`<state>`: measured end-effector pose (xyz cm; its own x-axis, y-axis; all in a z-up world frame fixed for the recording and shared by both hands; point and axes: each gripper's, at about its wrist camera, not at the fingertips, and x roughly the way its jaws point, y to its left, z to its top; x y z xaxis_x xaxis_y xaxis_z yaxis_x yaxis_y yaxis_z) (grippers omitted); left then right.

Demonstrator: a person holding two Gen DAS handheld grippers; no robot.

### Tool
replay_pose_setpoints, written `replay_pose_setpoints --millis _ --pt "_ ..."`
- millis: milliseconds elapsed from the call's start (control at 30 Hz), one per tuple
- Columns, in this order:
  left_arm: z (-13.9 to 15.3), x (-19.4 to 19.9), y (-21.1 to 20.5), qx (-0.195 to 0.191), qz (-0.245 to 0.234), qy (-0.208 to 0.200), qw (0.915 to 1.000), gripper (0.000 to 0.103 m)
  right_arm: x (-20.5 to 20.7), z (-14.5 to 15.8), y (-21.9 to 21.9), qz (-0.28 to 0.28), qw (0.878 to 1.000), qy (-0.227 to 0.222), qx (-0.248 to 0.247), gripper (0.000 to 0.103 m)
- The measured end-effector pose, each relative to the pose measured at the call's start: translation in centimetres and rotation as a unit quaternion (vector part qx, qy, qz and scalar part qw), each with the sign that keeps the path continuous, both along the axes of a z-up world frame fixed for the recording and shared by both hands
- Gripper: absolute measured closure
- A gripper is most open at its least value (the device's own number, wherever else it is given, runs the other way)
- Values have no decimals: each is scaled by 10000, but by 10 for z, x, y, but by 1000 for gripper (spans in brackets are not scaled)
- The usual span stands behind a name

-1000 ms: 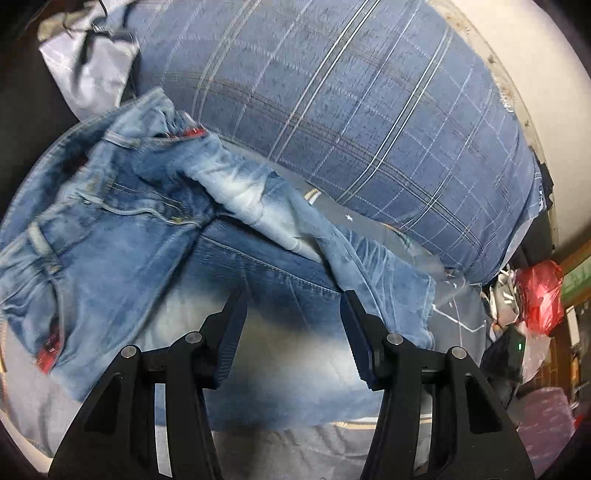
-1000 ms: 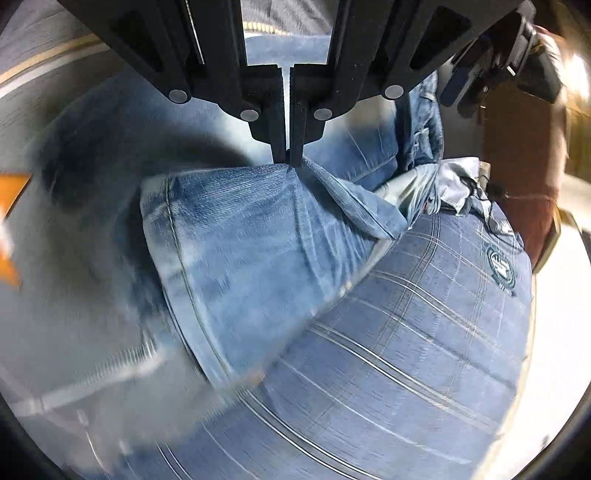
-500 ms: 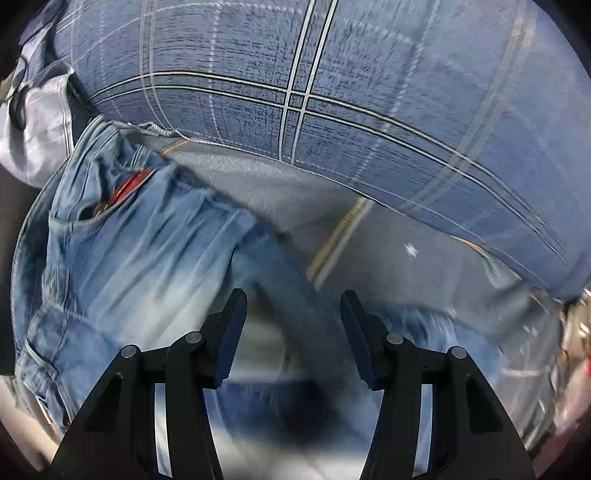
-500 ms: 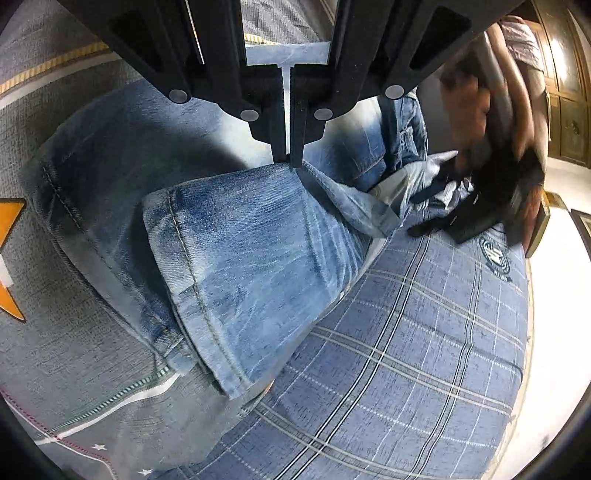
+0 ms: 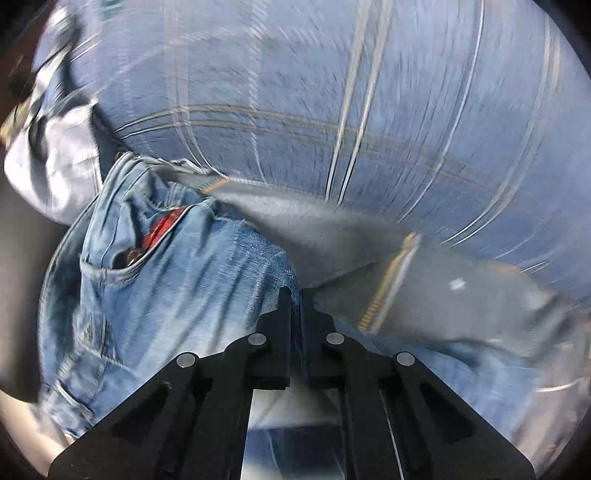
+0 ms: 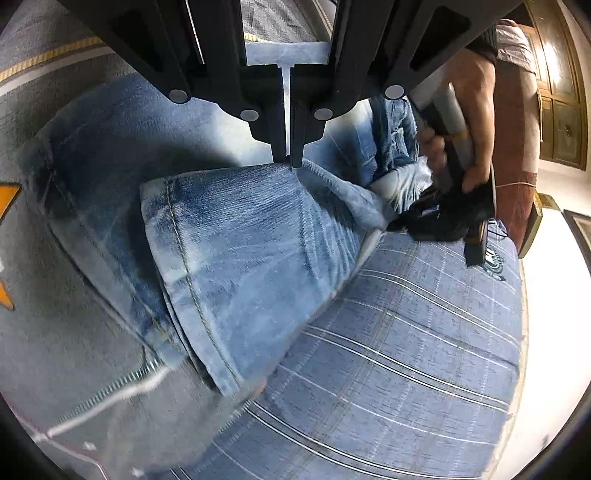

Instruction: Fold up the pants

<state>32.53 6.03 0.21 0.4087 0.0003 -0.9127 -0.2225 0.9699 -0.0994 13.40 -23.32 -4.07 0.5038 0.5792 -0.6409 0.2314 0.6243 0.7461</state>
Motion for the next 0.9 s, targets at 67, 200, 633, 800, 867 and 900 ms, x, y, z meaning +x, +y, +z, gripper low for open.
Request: replay_pose_setpoints --millis 67,200,633,800,867,900 --pt "20 -23 23 -549 95 -389 9977 101 -3 14 0 23 9995 -314 -93 102" --pt "49 -99 64 -1452 392 -1147 9819 101 -11 44 2 158 9946 -923 -446 102" --pt "-9 -228 93 -2799 712 -826 9538 87 -26 -11 11 769 9946 134 -678 101" --pt "-11 -226 99 -2805 902 -713 9529 67 -31 -3 3 653 9957 -72 -648 100" --pt "-21 -226 111 -2968 993 -581 9480 67 -31 3 -4 583 9965 -143 -581 97" --pt "-25 -227 114 -3104 1048 -527 9434 67 -32 5 -7 540 9966 -159 -597 94"
